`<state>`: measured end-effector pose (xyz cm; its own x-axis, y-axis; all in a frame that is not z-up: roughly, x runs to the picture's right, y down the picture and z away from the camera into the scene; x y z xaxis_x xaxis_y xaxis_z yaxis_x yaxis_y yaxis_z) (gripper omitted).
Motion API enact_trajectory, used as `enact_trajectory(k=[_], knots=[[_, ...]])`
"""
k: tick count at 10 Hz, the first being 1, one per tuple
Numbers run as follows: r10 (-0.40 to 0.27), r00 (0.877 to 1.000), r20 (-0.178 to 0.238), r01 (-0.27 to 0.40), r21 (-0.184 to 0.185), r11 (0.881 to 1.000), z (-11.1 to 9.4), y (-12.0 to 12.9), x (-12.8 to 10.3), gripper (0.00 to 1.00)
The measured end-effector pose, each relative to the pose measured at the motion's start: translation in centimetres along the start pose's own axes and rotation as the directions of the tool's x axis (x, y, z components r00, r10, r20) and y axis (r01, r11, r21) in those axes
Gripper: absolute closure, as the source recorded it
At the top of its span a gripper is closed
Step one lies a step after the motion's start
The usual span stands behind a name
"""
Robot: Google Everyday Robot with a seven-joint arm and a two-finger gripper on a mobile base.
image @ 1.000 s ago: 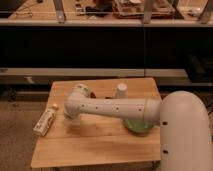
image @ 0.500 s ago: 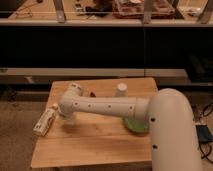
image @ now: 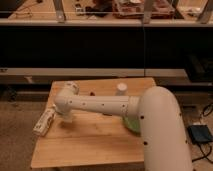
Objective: Wipe the white sponge on the table
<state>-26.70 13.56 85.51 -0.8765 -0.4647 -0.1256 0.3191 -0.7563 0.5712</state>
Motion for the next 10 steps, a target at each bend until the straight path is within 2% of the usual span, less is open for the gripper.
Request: enact_trajectory(k=[5, 6, 9, 10], knots=[[0.0, 1.0, 0.029, 0.0, 0.011, 1.0, 2.3, 1.0, 1.9, 0.57], [0.014, 0.999, 0.032, -0.014, 0.018, 1.0, 2.7, 1.8, 2.1, 0.57], [0.059, 0.997, 0.052, -0.061, 0.038, 0.997, 3.5, 4.2, 1.7, 0.57], [0.093, 0.993, 0.074, -0.097, 0.05, 0.994, 4.3, 5.5, 0.5, 0.57]])
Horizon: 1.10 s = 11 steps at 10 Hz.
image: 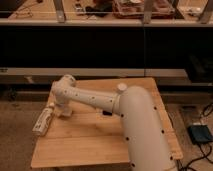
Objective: Wipe the white sponge on the table
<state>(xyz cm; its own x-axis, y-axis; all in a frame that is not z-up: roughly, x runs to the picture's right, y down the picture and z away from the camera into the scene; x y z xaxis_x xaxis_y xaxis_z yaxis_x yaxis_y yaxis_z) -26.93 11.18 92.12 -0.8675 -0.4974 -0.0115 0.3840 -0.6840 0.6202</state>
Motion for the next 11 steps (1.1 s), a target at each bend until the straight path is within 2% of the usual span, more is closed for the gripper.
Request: enact_trajectory(k=[3, 4, 6, 8, 11], knots=[[0.08, 0.997, 0.014, -0.08, 0.024, 0.997, 1.0, 2.7, -2.0, 0.57], [0.101, 0.995, 0.014, -0.101, 0.017, 0.995, 0.9, 3.7, -2.9, 0.57], [0.147, 0.989, 0.008, -0.147, -0.025, 0.989, -0.2, 6.5, -5.2, 0.57], [0.166, 0.986, 0.0, -0.166, -0.053, 0.985, -1.3, 7.9, -6.4, 0.57], [0.17, 0.985, -0.007, -0.17, -0.066, 0.983, -2.2, 7.3, -8.8, 0.57]])
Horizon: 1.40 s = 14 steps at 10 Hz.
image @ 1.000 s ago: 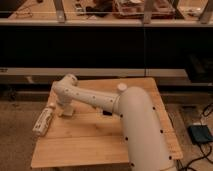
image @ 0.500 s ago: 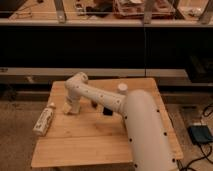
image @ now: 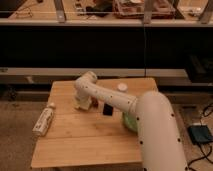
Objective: Wipe the white sponge on the table
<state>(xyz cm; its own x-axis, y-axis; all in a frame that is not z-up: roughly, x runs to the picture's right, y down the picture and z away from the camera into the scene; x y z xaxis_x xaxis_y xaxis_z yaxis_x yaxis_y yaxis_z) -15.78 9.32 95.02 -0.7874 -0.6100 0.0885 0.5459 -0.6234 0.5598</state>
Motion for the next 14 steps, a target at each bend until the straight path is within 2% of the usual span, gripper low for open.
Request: enact_trajectory(k=[1, 5, 8, 10, 14], knots=[[-0.009, 1.0, -0.007, 0.009, -0.002, 1.0, -0.2, -0.8, -1.0, 0.57], [-0.019, 0.999, -0.047, 0.021, 0.035, 0.999, -2.0, -5.2, -4.7, 0.57], [-0.023, 0.997, -0.072, 0.026, 0.046, 0.999, -4.3, -6.9, -6.6, 0.57], [-0.051, 0.995, -0.086, 0.054, 0.032, 0.998, -5.5, -8.1, -6.4, 0.57], [-0.152, 0.98, -0.128, 0.154, 0.004, 0.988, -7.5, -12.3, -3.8, 0.57]])
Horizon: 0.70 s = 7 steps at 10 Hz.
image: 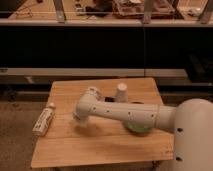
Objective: Wipe the white sponge on the table
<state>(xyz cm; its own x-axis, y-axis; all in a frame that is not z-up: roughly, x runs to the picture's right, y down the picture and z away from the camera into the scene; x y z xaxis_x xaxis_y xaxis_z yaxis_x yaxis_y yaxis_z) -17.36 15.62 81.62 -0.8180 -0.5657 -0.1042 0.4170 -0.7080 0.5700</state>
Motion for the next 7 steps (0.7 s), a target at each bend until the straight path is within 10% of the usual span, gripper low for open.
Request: enact_trajectory(k=[7], knots=[[-0.054, 0.999, 0.002, 0.054, 0.036, 0.998, 2.7, -4.0, 2.9, 0.57]])
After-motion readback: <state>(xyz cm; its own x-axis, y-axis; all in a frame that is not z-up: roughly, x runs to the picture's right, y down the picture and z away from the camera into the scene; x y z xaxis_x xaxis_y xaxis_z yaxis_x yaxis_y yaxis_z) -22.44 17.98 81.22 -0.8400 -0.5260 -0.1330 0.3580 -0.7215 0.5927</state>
